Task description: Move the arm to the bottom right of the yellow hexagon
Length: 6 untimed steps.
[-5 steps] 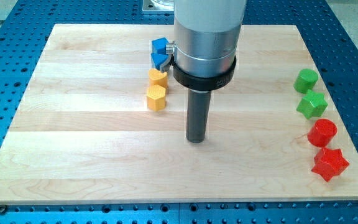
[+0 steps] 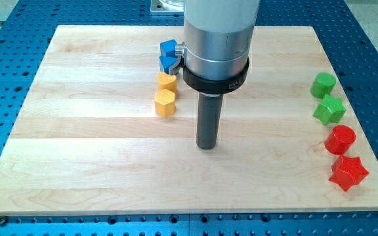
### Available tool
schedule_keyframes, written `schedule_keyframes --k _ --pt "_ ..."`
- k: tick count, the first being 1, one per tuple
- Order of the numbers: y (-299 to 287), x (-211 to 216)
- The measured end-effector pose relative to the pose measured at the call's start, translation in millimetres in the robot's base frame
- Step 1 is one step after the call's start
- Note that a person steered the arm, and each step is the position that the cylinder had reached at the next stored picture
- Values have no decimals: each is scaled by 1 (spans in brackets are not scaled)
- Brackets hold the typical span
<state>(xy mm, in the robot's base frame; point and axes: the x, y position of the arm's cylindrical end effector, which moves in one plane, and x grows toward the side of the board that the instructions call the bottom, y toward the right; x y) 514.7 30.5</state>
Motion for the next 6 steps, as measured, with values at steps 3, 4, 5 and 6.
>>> schedule_keyframes --k 3,4,5,6 --pt "-3 -2" --pt "-3 -2" --pt "-9 -11" --pt "-15 -49"
